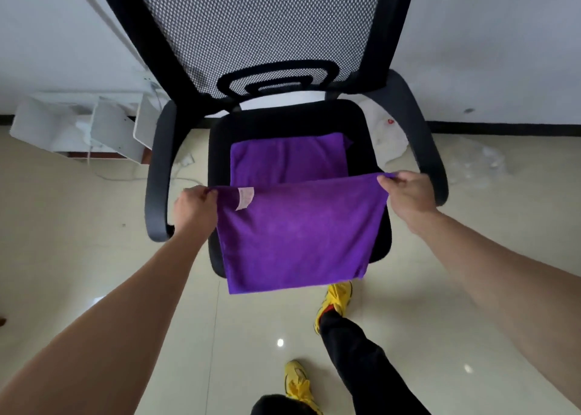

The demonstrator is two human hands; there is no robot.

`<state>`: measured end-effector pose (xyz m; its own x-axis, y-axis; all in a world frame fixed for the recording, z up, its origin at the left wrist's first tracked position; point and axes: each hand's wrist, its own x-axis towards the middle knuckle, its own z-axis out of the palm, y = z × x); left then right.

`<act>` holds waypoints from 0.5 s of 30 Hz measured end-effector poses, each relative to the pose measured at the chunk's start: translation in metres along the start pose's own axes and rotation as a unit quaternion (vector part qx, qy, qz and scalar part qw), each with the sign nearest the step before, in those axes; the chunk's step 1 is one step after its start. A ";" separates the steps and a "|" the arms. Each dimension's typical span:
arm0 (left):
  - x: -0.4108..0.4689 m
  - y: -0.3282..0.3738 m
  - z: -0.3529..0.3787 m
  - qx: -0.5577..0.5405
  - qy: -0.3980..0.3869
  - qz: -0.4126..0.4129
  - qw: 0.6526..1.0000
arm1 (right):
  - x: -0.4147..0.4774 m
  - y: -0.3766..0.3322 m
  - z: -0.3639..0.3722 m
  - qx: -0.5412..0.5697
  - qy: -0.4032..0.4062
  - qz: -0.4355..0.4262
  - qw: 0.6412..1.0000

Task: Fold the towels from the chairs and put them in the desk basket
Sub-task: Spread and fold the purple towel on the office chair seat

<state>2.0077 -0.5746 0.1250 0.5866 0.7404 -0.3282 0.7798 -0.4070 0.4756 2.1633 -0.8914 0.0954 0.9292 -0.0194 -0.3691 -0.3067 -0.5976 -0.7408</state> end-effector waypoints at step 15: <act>0.133 0.020 0.082 0.040 -0.041 -0.080 0.995 | 0.142 -0.003 0.077 -0.156 -0.082 0.014 0.984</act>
<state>2.1192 -0.5279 0.0234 0.4662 0.7551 -0.4610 0.8778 -0.3302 0.3469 2.2799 -0.8301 0.0022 0.8677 0.0754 -0.4914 -0.2295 -0.8161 -0.5304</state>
